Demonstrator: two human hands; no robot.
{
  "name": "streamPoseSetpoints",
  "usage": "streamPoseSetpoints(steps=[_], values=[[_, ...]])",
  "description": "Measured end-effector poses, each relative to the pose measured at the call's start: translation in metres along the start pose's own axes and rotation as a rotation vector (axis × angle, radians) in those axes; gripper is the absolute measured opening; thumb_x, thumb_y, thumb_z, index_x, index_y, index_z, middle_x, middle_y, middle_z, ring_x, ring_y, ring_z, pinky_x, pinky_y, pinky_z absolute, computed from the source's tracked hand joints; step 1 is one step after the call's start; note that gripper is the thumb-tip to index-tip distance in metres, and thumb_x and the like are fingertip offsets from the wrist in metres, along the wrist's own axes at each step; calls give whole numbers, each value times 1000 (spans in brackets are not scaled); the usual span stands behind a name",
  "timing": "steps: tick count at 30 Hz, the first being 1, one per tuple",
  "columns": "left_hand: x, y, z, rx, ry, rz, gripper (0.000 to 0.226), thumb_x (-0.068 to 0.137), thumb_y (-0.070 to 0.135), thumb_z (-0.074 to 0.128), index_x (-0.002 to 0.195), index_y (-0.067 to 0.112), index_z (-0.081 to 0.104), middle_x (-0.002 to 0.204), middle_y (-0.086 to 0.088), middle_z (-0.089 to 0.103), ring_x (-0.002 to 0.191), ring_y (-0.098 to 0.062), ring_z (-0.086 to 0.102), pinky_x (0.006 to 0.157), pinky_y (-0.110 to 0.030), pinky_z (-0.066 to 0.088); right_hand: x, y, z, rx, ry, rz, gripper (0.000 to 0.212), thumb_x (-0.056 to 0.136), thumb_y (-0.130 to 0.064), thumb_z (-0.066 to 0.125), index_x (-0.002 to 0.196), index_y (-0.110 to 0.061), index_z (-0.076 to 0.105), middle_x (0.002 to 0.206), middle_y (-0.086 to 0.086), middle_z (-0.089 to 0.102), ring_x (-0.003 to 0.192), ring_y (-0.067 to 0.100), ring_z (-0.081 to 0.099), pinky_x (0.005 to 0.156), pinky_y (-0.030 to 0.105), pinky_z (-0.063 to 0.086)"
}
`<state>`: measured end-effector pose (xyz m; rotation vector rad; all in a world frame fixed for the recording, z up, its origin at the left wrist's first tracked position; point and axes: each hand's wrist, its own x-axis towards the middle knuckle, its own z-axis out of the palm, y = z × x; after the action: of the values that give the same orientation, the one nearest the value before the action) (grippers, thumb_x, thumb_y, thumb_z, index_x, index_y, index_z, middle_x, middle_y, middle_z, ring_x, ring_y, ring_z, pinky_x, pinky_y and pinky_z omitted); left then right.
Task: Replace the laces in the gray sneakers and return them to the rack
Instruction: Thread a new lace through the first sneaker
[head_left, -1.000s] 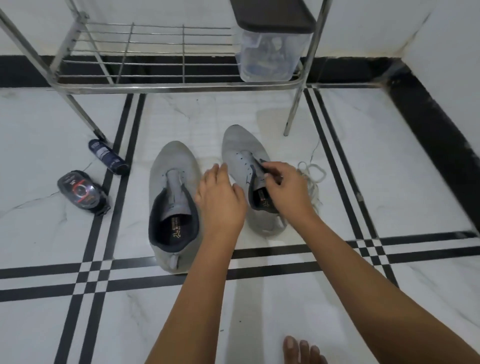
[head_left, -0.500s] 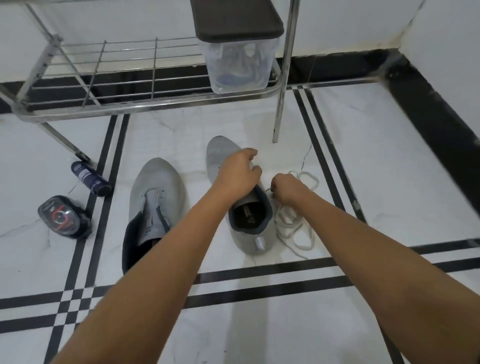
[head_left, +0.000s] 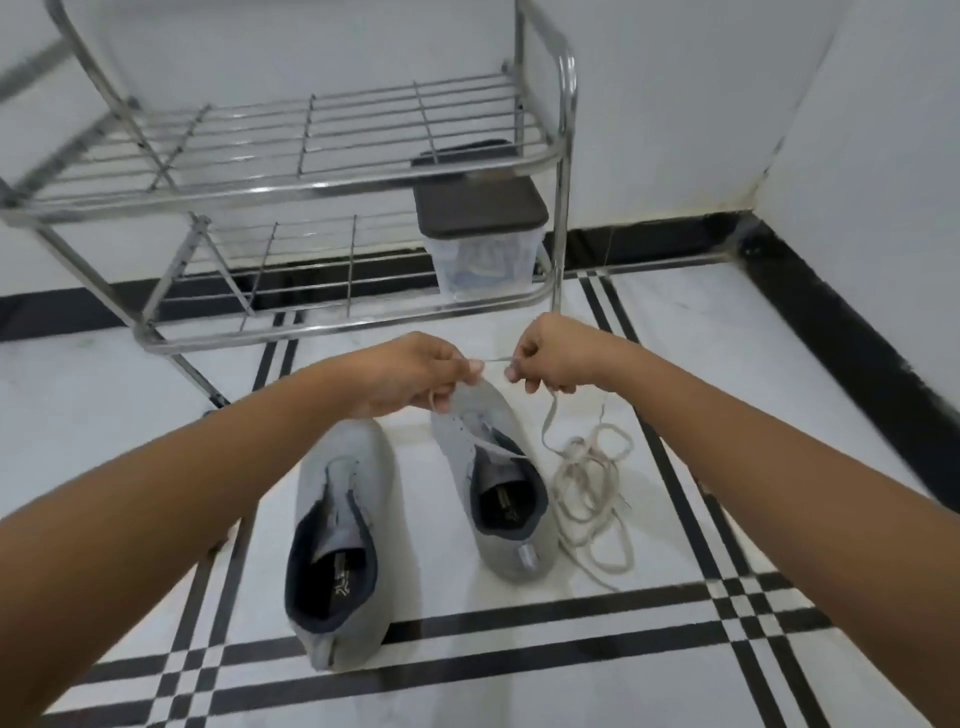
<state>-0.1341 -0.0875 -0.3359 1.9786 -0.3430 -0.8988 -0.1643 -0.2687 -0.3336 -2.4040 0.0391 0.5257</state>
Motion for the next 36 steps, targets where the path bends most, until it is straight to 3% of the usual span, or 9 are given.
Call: streamPoseSetpoints(steps=[4, 10, 16, 22, 26, 28, 30, 32, 36], values=[[-15, -12, -38, 85, 27, 73, 23, 94, 27, 53, 77, 12, 60, 49, 10, 44, 52, -11, 43, 73, -33, 44, 10, -45, 18, -58, -95, -121, 48, 83, -22, 70, 127, -15, 52, 109, 5, 59, 81, 20, 58, 65, 29, 49], [-44, -60, -111, 76, 157, 98, 27, 92, 33, 53, 75, 12, 58, 57, 3, 40, 54, -11, 43, 78, -35, 50, 55, -103, 53, 10, -26, -164, 14, 93, -15, 56, 94, -9, 68, 70, -1, 64, 49, 13, 42, 44, 20, 35], [-57, -111, -144, -7, 140, 98, 28, 94, 31, 49, 76, 11, 58, 61, 1, 41, 57, -12, 41, 69, -30, 46, 91, -146, 93, -295, -207, -164, 35, 86, -22, 66, 117, -9, 59, 101, 4, 64, 64, 15, 51, 66, 34, 49], [-41, -136, -143, 29, 119, 56, 30, 95, 33, 49, 77, 10, 57, 64, -1, 44, 58, -14, 43, 64, -25, 43, 111, -146, 116, -330, -151, -189, 19, 94, -10, 50, 100, -2, 65, 83, 7, 68, 51, 6, 51, 52, 18, 42], [-39, -154, -155, 94, 120, -31, 30, 95, 36, 47, 82, 11, 60, 65, -1, 44, 60, -13, 45, 67, -25, 42, 123, -111, 115, -636, -200, -37, 25, 94, -18, 54, 112, -3, 63, 104, 11, 69, 67, 11, 57, 62, 24, 45], [-30, -156, -151, 131, 122, -29, 30, 95, 36, 48, 83, 12, 61, 66, -1, 47, 63, -13, 46, 71, -27, 43, 122, -105, 124, -684, -232, -90, 40, 91, -29, 60, 126, -11, 54, 119, 7, 61, 95, 20, 59, 79, 29, 48], [-20, -154, -140, 138, 92, -17, 30, 95, 36, 49, 81, 13, 62, 66, 1, 48, 63, -14, 47, 74, -29, 45, 117, -108, 132, -537, -189, -199, 49, 89, -33, 61, 133, -18, 47, 125, -1, 57, 112, 18, 52, 78, 9, 39], [-12, -155, -125, 111, 60, 2, 30, 95, 34, 50, 78, 11, 61, 63, 6, 49, 63, -14, 47, 74, -28, 46, 117, -109, 135, -403, -151, -241, 32, 93, -27, 56, 122, -14, 58, 112, -1, 62, 101, 13, 55, 59, -1, 32], [-19, -167, -132, 107, 127, 7, 32, 93, 35, 51, 81, 7, 60, 67, -2, 49, 66, -15, 47, 71, -26, 41, 123, -80, 131, -309, -118, -102, 20, 94, -18, 53, 99, -8, 69, 80, 0, 68, 72, 7, 58, 58, 11, 39]])
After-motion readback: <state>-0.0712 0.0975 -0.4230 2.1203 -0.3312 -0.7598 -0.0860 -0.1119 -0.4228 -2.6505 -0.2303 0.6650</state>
